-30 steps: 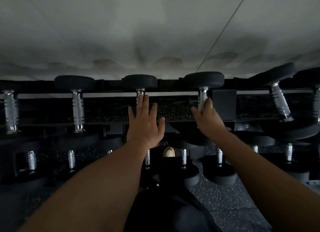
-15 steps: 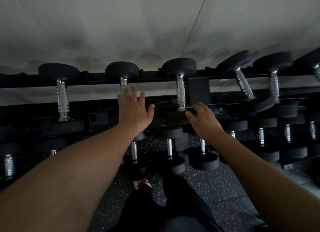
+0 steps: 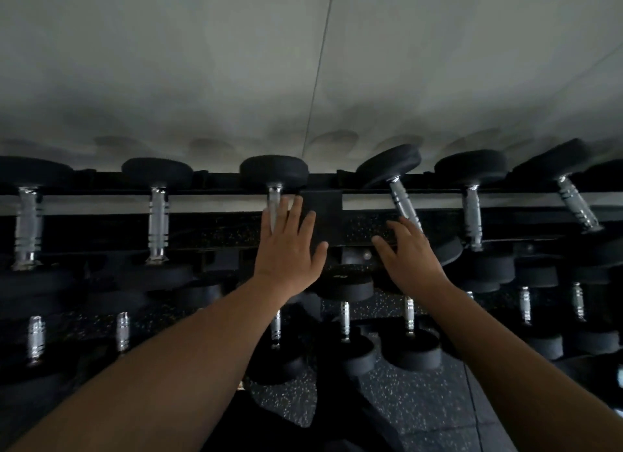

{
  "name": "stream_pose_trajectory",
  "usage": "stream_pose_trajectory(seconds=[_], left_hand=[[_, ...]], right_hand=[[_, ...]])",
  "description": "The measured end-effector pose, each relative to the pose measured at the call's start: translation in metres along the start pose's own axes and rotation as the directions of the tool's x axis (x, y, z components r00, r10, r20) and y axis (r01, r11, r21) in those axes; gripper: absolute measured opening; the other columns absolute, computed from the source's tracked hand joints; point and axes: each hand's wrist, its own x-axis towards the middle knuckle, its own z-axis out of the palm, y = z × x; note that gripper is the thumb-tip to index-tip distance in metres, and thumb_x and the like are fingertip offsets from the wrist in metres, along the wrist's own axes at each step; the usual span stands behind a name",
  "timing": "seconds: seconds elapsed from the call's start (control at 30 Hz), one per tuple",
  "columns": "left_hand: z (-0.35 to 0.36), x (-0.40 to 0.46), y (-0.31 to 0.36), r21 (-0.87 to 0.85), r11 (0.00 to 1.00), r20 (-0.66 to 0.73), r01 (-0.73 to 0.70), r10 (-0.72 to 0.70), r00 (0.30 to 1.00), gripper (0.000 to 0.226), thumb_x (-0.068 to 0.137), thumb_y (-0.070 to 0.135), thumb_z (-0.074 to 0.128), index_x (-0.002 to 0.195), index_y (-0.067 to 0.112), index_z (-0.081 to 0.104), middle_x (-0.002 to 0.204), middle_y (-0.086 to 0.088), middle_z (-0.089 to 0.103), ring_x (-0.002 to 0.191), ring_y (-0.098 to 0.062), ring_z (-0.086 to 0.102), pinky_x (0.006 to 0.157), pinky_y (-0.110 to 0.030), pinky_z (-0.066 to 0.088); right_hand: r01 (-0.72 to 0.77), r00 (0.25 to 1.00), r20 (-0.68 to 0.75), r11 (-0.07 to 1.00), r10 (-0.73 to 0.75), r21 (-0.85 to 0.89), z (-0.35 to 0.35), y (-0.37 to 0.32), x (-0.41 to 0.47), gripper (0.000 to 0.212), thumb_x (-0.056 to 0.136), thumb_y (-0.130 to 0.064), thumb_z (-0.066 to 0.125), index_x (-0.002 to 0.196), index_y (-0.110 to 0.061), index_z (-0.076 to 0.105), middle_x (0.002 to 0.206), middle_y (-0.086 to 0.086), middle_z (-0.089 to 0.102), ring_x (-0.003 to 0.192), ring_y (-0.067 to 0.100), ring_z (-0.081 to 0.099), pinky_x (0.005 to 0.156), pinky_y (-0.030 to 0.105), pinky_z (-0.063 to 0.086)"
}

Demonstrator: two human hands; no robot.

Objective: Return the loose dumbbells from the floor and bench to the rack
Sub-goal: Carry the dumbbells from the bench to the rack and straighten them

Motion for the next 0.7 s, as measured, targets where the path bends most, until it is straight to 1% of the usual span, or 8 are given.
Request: stream_pose_trajectory(seconds=[0.17, 0.23, 0.27, 0.37, 0.47, 0.57, 0.63, 0.7], left_hand=[[0.010, 0.024, 0.008, 0.067, 0.994, 0.016, 0.091, -0.092, 0.996, 0.071, 0.095, 0.058, 0.019, 0.150, 0.016, 0.034, 0.164, -0.012, 0.012, 0.152, -0.032, -0.006, 0.119, -0.058, 0.001], [0.012, 0.026, 0.007, 0.080, 0.991, 0.015, 0.111, -0.113, 0.994, 0.068, 0.096, 0.056, 0.022, 0.146, 0.015, 0.041, 0.163, -0.014, 0.019, 0.151, -0.034, 0.001, 0.118, -0.061, 0.006], [0.013, 0.026, 0.008, 0.082, 0.991, 0.010, 0.102, -0.103, 0.995, 0.065, 0.096, 0.054, 0.025, 0.143, 0.014, 0.046, 0.161, -0.015, 0.024, 0.151, -0.035, 0.007, 0.118, -0.062, 0.009], [0.015, 0.026, 0.010, 0.077, 0.993, 0.016, 0.091, -0.092, 0.996, 0.062, 0.094, 0.050, 0.028, 0.136, 0.013, 0.054, 0.157, -0.015, 0.033, 0.149, -0.034, 0.017, 0.116, -0.063, 0.015], [0.017, 0.028, 0.011, 0.053, 0.992, 0.022, 0.110, -0.112, 0.994, 0.060, 0.094, 0.048, 0.029, 0.134, 0.013, 0.056, 0.157, -0.014, 0.033, 0.149, -0.033, 0.019, 0.116, -0.064, 0.015], [0.017, 0.027, 0.011, 0.046, 0.992, 0.013, 0.118, -0.119, 0.993, 0.059, 0.093, 0.046, 0.030, 0.132, 0.012, 0.057, 0.156, -0.014, 0.035, 0.148, -0.034, 0.021, 0.115, -0.065, 0.016], [0.016, 0.028, 0.012, 0.050, 0.991, 0.022, 0.124, -0.125, 0.992, 0.058, 0.093, 0.046, 0.029, 0.130, 0.012, 0.059, 0.155, -0.014, 0.036, 0.148, -0.034, 0.021, 0.115, -0.066, 0.016], [0.015, 0.029, 0.012, 0.058, 0.990, 0.033, 0.126, -0.128, 0.991, 0.058, 0.094, 0.045, 0.029, 0.130, 0.012, 0.059, 0.155, -0.014, 0.035, 0.148, -0.034, 0.021, 0.114, -0.066, 0.017]], right_hand=[[0.014, 1.000, 0.019, 0.994, -0.016, 0.113, -0.033, 0.029, 0.049, 0.062, 0.096, -0.044, 0.055, 0.145, -0.010, 0.040, 0.150, 0.012, 0.041, 0.138, 0.030, 0.037, 0.114, 0.045, 0.032], [-0.026, 0.997, 0.076, 0.988, 0.015, 0.155, -0.037, 0.036, 0.069, 0.059, 0.094, -0.045, 0.057, 0.140, -0.010, 0.042, 0.141, 0.015, 0.048, 0.127, 0.032, 0.047, 0.104, 0.043, 0.040], [-0.057, 0.992, 0.118, 0.981, 0.036, 0.184, -0.038, 0.037, 0.078, 0.060, 0.094, -0.046, 0.057, 0.139, -0.010, 0.042, 0.137, 0.015, 0.051, 0.123, 0.032, 0.050, 0.098, 0.039, 0.042], [-0.127, 0.974, 0.214, 0.958, 0.071, 0.258, -0.035, 0.038, 0.101, 0.059, 0.096, -0.049, 0.052, 0.139, -0.010, 0.040, 0.130, 0.014, 0.055, 0.116, 0.032, 0.055, 0.087, 0.033, 0.041], [-0.172, 0.961, 0.258, 0.943, 0.097, 0.286, -0.032, 0.039, 0.119, 0.058, 0.097, -0.053, 0.047, 0.135, -0.009, 0.041, 0.118, 0.013, 0.057, 0.110, 0.033, 0.057, 0.084, 0.035, 0.040], [-0.178, 0.953, 0.289, 0.939, 0.090, 0.295, -0.029, 0.041, 0.131, 0.055, 0.097, -0.052, 0.049, 0.131, -0.010, 0.043, 0.105, 0.006, 0.055, 0.099, 0.027, 0.057, 0.080, 0.033, 0.038], [-0.169, 0.955, 0.286, 0.940, 0.081, 0.296, -0.027, 0.044, 0.136, 0.048, 0.096, -0.051, 0.051, 0.124, -0.012, 0.045, 0.103, 0.004, 0.060, 0.094, 0.025, 0.059, 0.080, 0.034, 0.043], [-0.183, 0.955, 0.281, 0.929, 0.090, 0.323, -0.023, 0.046, 0.139, 0.044, 0.093, -0.053, 0.054, 0.116, -0.016, 0.047, 0.100, 0.006, 0.066, 0.088, 0.027, 0.066, 0.081, 0.043, 0.054]])
